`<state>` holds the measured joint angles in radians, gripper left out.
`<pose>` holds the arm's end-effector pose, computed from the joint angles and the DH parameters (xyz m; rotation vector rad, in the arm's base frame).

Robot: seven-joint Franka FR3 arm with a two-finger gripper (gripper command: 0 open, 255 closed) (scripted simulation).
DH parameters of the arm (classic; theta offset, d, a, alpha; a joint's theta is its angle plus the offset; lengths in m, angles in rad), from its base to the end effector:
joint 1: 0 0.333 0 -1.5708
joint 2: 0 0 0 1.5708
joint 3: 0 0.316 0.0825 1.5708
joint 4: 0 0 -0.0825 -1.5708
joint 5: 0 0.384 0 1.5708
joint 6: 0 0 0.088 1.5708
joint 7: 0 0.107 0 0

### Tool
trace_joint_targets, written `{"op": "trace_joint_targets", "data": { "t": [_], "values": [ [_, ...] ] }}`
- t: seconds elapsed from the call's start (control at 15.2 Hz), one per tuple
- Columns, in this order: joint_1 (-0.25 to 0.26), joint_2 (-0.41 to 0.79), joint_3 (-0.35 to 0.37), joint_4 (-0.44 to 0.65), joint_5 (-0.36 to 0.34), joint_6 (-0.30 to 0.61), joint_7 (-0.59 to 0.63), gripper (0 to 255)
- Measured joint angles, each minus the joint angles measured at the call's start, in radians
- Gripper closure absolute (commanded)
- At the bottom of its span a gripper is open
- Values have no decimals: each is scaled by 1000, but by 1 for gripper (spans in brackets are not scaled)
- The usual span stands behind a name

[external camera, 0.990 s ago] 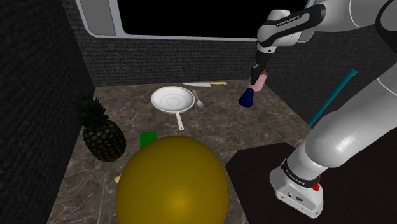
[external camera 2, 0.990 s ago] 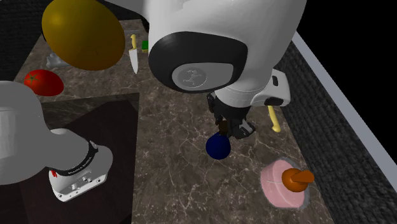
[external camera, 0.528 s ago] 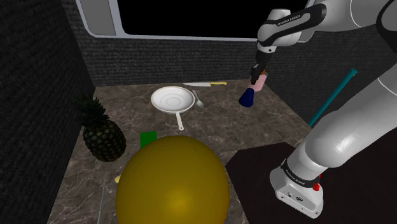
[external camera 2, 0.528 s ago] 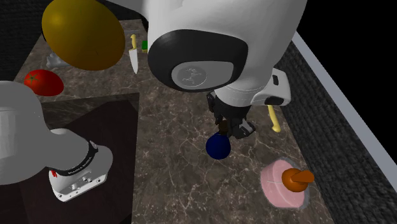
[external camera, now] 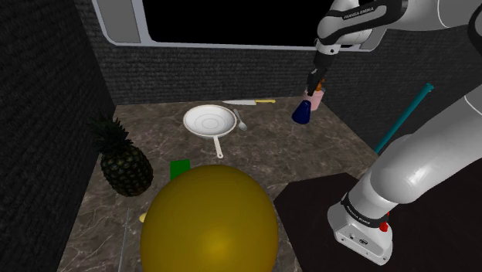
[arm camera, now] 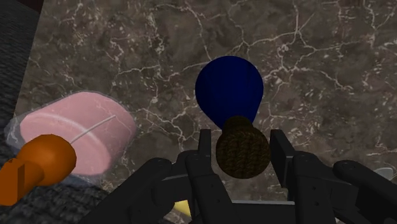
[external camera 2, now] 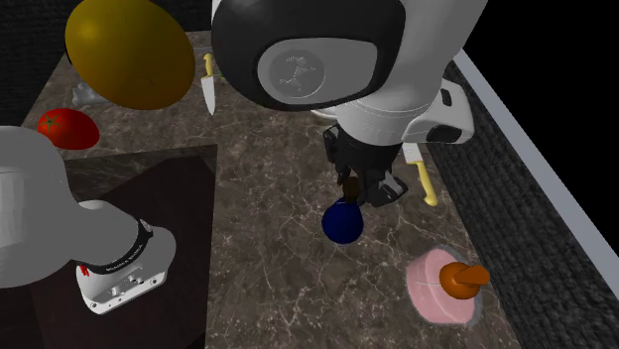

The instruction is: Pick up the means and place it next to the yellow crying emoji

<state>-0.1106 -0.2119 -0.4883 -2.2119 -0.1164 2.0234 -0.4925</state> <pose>0.3980 -0.2891 0.4568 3.1348 -0.0724 -0.0023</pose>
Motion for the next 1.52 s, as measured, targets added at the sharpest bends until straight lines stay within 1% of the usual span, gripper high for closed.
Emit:
{"op": "trace_joint_targets", "data": {
  "t": [0.59, 1.52],
  "values": [
    [3, -29, 14, 98, -5, -126, 8, 255],
    [9, -33, 27, 283, 1, -313, 4, 255]
  ]
}}
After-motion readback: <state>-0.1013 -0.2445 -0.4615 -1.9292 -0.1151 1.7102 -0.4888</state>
